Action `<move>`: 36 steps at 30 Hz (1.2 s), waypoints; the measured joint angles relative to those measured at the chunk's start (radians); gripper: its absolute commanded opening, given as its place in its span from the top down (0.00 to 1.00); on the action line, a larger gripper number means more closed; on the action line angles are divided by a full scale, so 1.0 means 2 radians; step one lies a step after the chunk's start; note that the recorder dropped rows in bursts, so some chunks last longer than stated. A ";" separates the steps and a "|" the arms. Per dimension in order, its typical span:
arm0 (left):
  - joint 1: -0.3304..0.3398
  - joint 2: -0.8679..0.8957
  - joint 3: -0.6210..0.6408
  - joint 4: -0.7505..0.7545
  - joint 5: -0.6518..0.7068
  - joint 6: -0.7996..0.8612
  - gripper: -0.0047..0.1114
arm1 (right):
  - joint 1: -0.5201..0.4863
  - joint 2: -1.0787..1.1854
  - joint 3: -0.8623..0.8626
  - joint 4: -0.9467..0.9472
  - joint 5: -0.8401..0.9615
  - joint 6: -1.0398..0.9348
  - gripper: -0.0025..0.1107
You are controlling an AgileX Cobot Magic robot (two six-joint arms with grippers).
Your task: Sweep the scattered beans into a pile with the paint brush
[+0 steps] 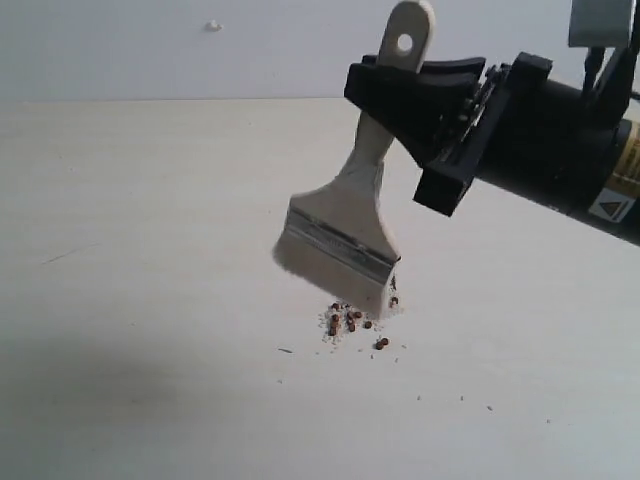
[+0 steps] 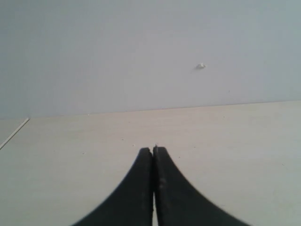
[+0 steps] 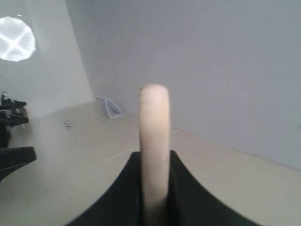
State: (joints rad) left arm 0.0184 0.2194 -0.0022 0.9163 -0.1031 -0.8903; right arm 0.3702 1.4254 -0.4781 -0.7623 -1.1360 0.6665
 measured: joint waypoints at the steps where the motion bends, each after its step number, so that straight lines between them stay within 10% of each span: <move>1: 0.000 0.000 0.000 0.000 0.000 0.000 0.96 | 0.000 0.017 0.003 -0.014 -0.018 0.000 0.98; 36: 0.000 0.000 0.000 0.000 0.000 0.000 0.96 | 0.000 0.208 -0.002 0.168 -0.040 -0.182 0.98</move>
State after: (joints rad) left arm 0.0184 0.2194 -0.0022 0.9163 -0.1031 -0.8903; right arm 0.3702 1.8421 -0.4812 -0.4267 -1.2151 0.3023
